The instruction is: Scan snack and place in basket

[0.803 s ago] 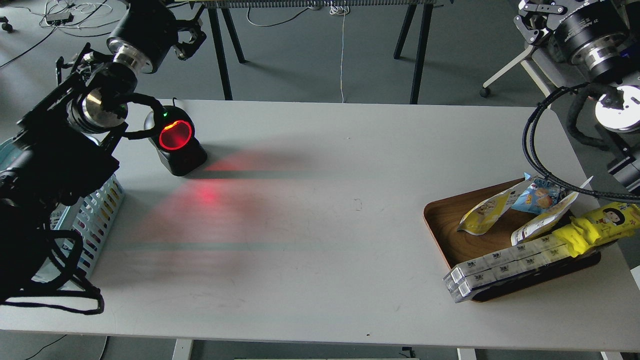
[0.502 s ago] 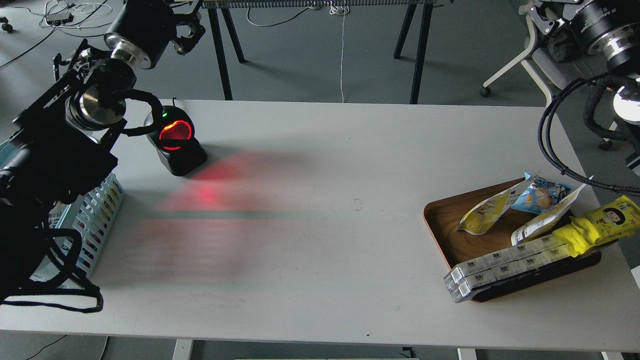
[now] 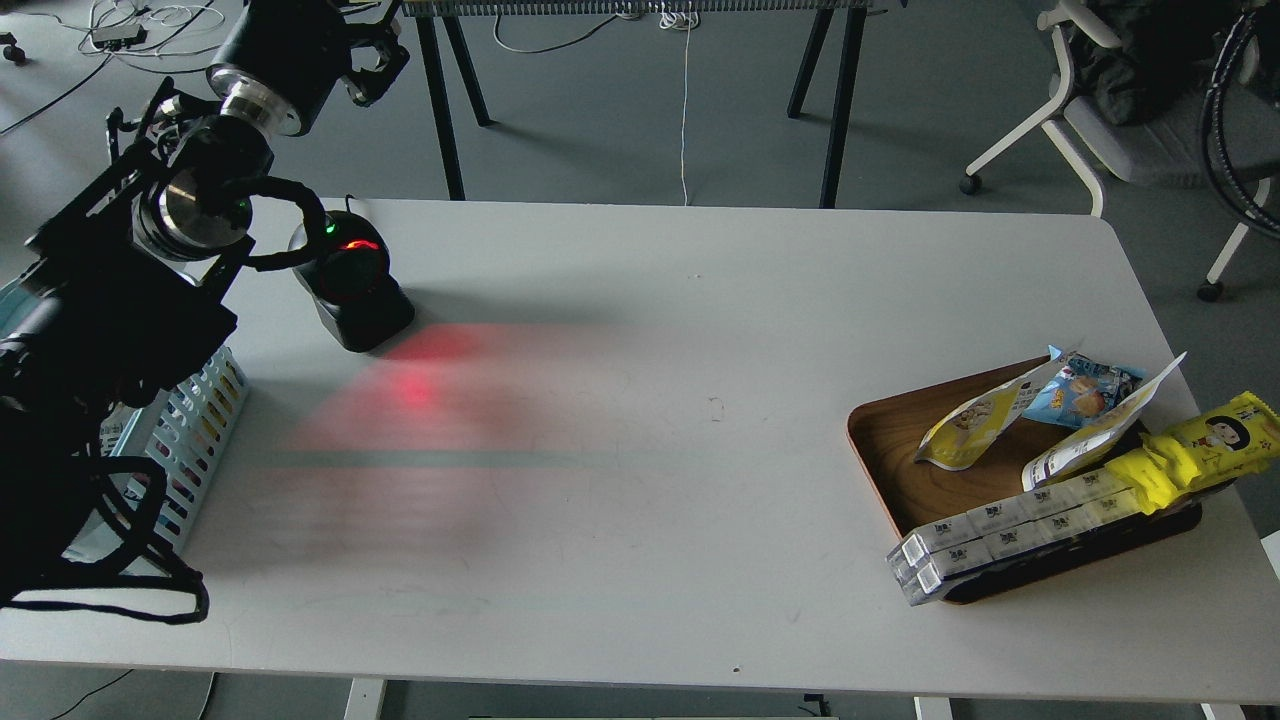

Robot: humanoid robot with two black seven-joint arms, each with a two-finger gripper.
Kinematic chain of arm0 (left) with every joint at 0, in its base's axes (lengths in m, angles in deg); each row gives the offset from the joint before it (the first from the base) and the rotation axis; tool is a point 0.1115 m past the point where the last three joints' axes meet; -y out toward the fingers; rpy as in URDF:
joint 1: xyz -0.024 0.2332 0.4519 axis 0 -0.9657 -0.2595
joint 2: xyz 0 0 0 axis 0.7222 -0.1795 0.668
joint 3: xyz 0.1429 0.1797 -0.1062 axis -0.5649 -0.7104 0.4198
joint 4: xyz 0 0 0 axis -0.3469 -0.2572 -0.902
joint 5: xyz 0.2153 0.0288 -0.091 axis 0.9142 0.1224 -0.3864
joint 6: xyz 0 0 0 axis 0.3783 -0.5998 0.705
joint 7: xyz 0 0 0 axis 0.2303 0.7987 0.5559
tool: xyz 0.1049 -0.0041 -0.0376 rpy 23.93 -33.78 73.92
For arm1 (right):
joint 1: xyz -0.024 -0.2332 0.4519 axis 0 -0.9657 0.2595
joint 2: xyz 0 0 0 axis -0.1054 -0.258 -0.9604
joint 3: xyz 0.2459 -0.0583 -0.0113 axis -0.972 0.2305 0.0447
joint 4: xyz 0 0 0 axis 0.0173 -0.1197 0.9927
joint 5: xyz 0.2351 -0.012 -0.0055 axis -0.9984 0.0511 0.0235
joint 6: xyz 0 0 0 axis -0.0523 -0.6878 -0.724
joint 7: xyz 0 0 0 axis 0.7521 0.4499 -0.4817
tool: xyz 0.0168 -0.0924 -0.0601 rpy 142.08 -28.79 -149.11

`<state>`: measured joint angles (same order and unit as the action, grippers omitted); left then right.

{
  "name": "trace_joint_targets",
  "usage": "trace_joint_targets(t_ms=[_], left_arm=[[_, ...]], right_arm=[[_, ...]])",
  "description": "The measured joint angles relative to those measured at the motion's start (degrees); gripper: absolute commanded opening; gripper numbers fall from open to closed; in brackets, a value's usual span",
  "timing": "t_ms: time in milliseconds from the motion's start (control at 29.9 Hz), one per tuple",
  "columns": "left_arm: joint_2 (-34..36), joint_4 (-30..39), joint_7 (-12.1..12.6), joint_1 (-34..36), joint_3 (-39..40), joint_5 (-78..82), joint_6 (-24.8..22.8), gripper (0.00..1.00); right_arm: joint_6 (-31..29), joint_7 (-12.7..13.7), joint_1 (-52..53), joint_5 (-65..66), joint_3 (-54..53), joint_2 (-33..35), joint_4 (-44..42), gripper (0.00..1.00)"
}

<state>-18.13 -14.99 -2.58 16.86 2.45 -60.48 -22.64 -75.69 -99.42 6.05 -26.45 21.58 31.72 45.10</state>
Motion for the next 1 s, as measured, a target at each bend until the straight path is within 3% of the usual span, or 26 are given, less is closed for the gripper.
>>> trace_joint_targets(t_ms=[301,502,803,1003], left_arm=[[0.55,0.00,0.00,-0.01,0.02,0.01,0.00,1.00],[1.44,0.00,0.00,-0.15,0.08,0.01,0.00,1.00],[1.76,-0.01,0.00,-0.25,0.02,0.07,0.00,1.00],[1.79,-0.07,0.00,-0.25,0.01,0.09,0.00,1.00]], right_arm=[[0.01,-0.80,17.12,24.51,17.38,3.97,20.60,1.00],[0.02,-0.81,22.68,41.04,25.76,5.03,31.32,0.99],[0.19,-0.82,24.14,68.97,37.14,4.79,39.99,0.98],[8.08,-0.80,23.99,84.96,44.86,4.70,40.29,0.95]])
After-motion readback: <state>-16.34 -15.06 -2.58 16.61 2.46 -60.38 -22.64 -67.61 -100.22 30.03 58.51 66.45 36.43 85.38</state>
